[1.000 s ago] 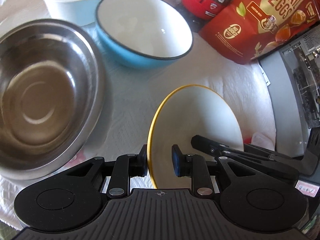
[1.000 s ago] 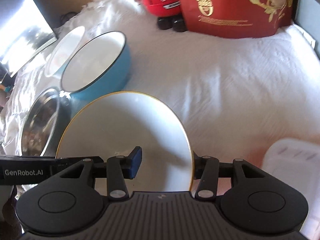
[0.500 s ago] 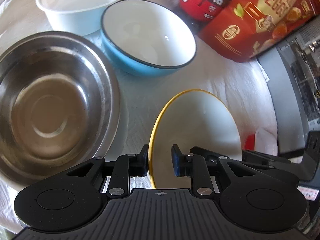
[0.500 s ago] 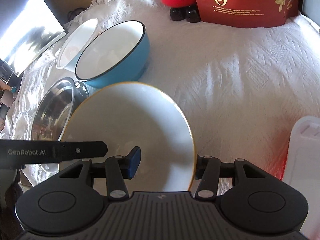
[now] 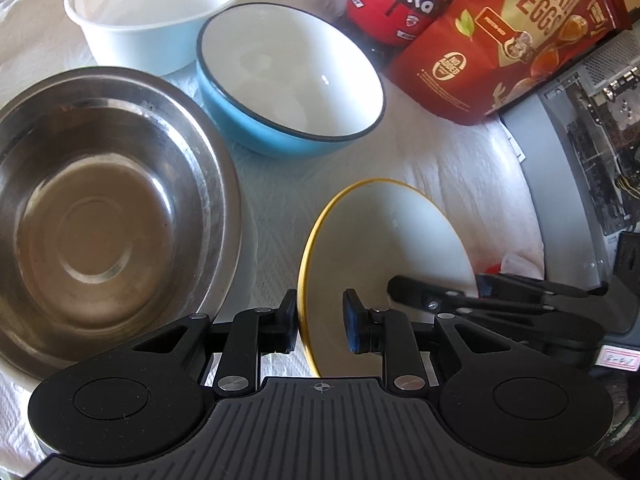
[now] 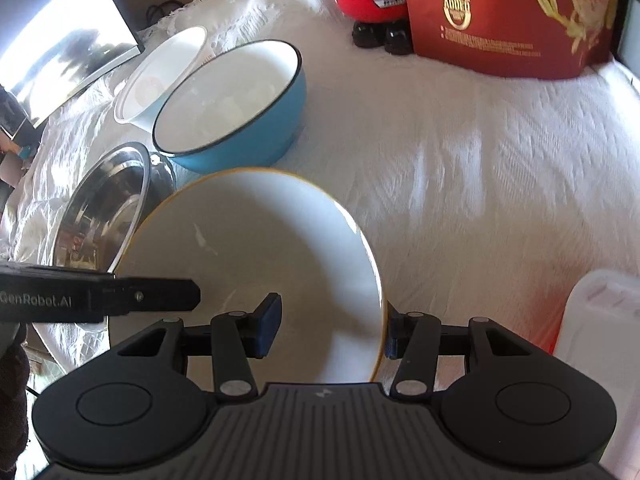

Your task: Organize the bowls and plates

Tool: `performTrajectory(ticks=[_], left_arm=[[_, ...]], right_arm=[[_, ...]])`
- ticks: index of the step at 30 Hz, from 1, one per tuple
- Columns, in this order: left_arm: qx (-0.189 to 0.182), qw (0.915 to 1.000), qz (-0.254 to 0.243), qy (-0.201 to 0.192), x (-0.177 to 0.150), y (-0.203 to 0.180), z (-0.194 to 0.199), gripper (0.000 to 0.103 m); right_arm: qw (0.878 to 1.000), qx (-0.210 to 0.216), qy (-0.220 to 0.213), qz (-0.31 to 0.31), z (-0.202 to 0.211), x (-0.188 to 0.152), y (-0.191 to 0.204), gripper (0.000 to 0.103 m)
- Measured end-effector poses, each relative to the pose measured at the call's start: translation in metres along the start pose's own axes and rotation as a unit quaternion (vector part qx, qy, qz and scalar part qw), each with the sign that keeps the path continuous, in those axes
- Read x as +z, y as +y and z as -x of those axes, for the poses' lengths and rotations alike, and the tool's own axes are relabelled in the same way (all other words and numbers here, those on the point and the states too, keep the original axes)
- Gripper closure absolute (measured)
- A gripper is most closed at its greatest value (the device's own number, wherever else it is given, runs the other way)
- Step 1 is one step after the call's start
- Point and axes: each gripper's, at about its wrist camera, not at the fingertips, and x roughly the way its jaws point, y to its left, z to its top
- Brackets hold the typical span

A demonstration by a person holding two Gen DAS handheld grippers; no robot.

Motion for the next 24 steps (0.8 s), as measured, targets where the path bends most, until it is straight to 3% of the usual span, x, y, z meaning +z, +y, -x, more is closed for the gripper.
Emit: performTrajectory(ticks=[7, 14, 20, 24], left_arm=[[0.017, 0.9998, 0.006, -0.001, -0.002, -0.006, 0.0, 0.077], [0.061, 0.998, -0.019, 0.001, -0.005, -0.022, 0.003, 0.077], [0.068, 0.9965, -0.047, 0.016, -0.006, -0.022, 0.011, 0.078], [0.046, 0.9972, -0.051, 0.027, -0.006, -0.017, 0.014, 0.078]], right_arm=[[1.0, 0.005, -0.011, 0.011, 0.004, 0.007, 0.001, 0.053], [1.0, -0.009, -0.018, 0.01, 0.006, 0.007, 0.004, 0.053], [0.999, -0.038, -0.007, -0.005, 0.006, 0.004, 0.007, 0.053], [0.998, -0.046, -0.003, -0.041, 0.015, -0.002, 0.01, 0.053]])
